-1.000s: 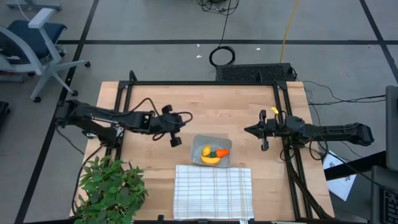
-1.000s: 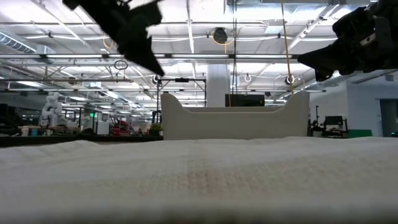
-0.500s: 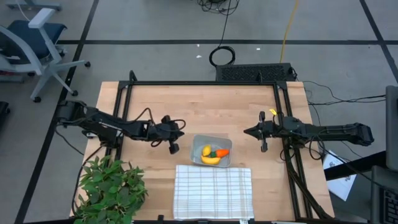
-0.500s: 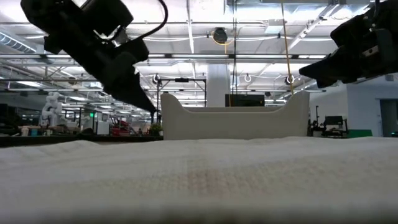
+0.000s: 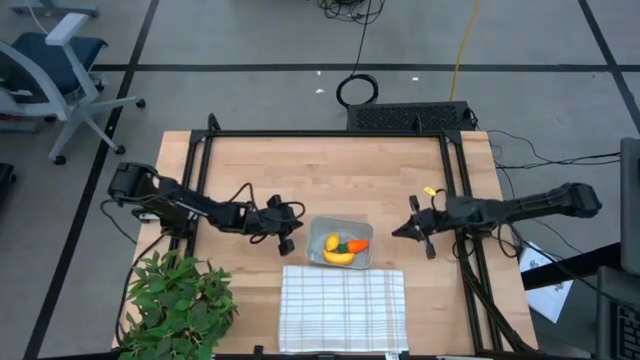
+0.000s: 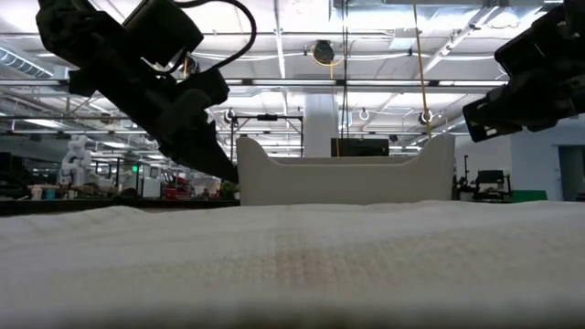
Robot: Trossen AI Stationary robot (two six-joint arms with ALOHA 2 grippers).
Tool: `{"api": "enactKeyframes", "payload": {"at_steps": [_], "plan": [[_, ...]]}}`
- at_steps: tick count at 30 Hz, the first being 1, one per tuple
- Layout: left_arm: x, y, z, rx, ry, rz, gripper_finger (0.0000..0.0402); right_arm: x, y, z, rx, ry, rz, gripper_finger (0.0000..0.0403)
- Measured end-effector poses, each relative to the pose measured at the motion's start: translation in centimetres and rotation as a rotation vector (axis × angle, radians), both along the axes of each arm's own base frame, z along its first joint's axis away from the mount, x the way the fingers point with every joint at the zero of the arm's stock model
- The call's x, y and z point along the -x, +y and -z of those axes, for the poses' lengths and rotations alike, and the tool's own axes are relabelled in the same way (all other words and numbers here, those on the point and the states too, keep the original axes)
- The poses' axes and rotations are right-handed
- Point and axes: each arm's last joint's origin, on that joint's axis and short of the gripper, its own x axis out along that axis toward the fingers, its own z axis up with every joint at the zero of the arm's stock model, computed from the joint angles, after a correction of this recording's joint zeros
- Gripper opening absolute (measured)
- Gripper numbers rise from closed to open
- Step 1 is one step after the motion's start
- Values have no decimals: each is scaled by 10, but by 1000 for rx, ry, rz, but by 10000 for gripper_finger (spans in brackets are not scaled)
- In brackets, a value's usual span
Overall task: Pick and placing Produce into tupperware
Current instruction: Adjust the gray bin
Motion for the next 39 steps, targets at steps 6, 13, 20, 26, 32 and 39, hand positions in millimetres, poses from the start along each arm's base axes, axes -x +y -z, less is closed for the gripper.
{"api": "enactKeyframes", "payload": {"at_steps": [6,13,20,26,32,39], "plan": [[-2,-8,-3,38,-41,36,0,-4,8,8,-2,76,-53,0],[-2,-14,-5,55,-61,62,0,-11,12,15,4,113,-75,0],[-2,-15,-5,70,-64,55,0,-19,12,22,7,140,-42,0],[-2,-19,-5,78,-69,65,0,-25,13,29,15,165,-43,0],[-3,-22,-7,80,-87,74,0,-31,14,31,35,135,-48,0],[-11,-26,-7,80,-63,98,0,-35,12,38,60,180,7,0]]}}
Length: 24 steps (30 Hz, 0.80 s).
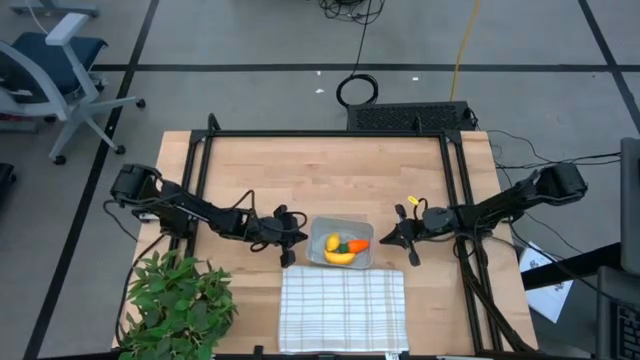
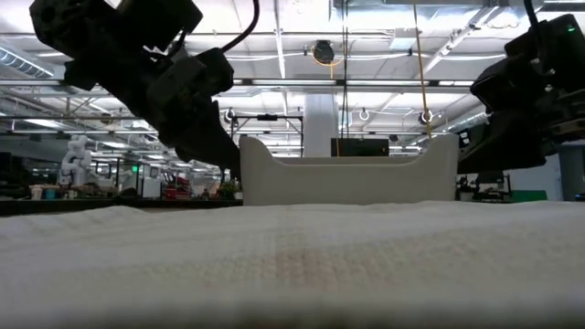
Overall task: Pick and placing Produce into tupperware
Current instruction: Adjust the gray bin
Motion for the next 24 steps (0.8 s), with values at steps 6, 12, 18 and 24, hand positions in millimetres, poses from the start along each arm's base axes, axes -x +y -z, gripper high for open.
{"api": "enactKeyframes", "payload": {"at_steps": [6,12,18,24], "plan": [[-19,-4,7,-7,37,23,0,-3,0,2,6,-14,1,0],[-28,-7,5,-14,61,58,0,-5,-3,2,13,-24,18,0],[-30,-7,4,-15,71,70,0,-5,-6,3,7,-17,50,0],[-30,-7,4,-18,78,71,0,-5,-6,3,7,-17,50,0]]}}
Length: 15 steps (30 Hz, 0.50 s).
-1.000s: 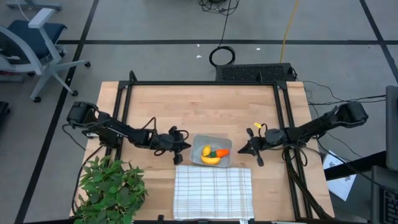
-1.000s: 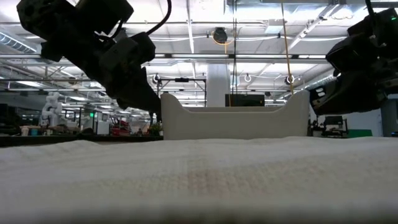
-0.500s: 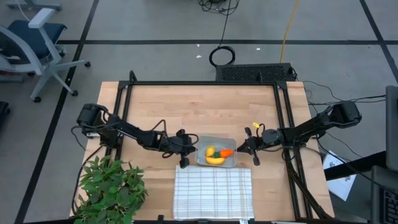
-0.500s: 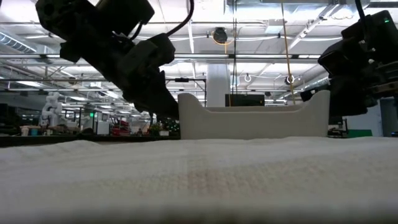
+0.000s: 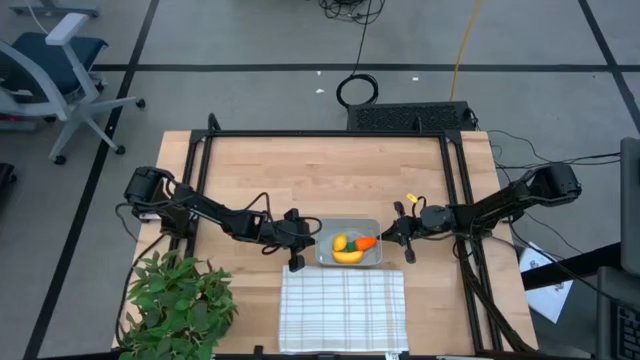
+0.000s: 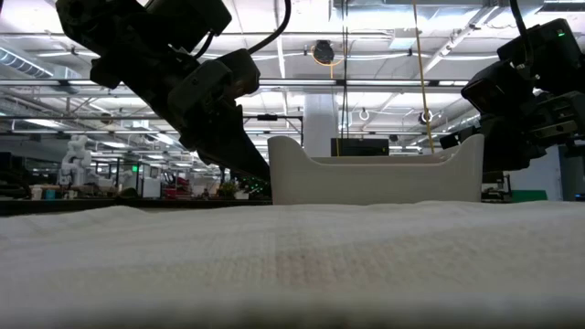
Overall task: Pick and placing Produce into tupperware
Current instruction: Adjust the gray bin
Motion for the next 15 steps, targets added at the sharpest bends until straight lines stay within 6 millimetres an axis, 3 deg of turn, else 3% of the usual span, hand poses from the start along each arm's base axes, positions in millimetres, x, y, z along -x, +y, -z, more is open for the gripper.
{"api": "enactKeyframes", "payload": {"at_steps": [15], "plan": [[0,0,0,7,2,13,0,0,0,0,-8,-1,12,0]]}}
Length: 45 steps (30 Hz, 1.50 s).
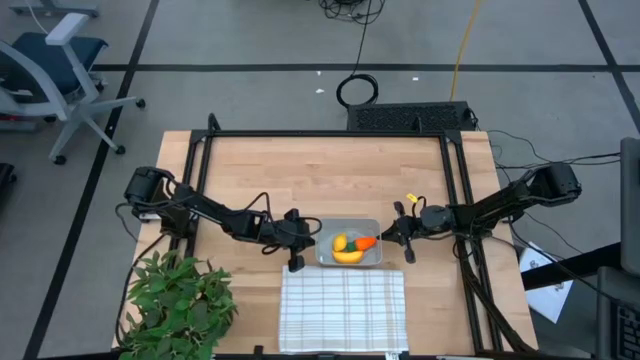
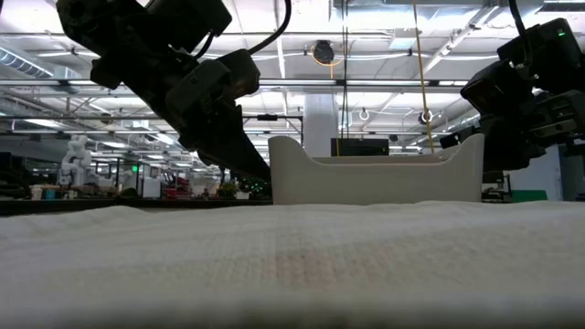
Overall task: Pick and placing Produce into tupperware
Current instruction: Adjust the gray bin
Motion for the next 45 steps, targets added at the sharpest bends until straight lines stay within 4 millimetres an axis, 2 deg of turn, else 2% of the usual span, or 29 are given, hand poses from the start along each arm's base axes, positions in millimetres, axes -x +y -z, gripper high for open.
{"api": "enactKeyframes", "payload": {"at_steps": [16,45], "plan": [[1,-5,1,-1,5,22,0,0,-2,0,-20,3,26,0],[4,-4,4,-27,46,7,0,1,-3,3,-43,44,42,0]]}}
